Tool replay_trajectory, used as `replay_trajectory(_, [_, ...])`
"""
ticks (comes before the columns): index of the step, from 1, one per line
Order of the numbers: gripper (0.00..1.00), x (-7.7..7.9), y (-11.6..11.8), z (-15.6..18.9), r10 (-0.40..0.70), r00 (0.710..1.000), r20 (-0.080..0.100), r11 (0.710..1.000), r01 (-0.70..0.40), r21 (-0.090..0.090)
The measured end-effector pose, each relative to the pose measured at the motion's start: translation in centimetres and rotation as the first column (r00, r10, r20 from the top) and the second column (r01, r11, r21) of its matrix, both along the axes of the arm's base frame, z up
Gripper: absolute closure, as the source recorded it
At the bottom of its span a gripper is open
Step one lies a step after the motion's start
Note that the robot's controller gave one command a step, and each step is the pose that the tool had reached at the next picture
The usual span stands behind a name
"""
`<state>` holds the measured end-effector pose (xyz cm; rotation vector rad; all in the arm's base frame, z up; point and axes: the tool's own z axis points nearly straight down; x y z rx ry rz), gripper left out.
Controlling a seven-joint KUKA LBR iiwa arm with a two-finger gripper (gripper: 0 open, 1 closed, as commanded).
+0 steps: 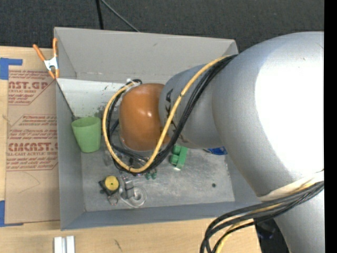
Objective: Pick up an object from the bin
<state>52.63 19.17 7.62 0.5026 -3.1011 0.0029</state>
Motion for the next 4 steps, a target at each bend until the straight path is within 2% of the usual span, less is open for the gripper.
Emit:
replay_trajectory(1, [1.00, 0.1, 0.3, 0.2, 0.004, 1.000, 0.006, 1.000, -0.004, 0.005])
replay_trajectory(2, [0.00, 0.1, 0.3, 0.1, 0.004, 1.000, 0.005, 1.000, -0.004, 0.004])
replay_trajectory(3, [0.00, -3.2, 4.8, -0.6, 0.170, 0.985, 0.003, 0.985, -0.170, 0.004])
replay_trajectory(4, [1.00, -3.1, 4.6, -0.7, 0.167, 0.986, 0.000, 0.986, -0.167, 0.001])
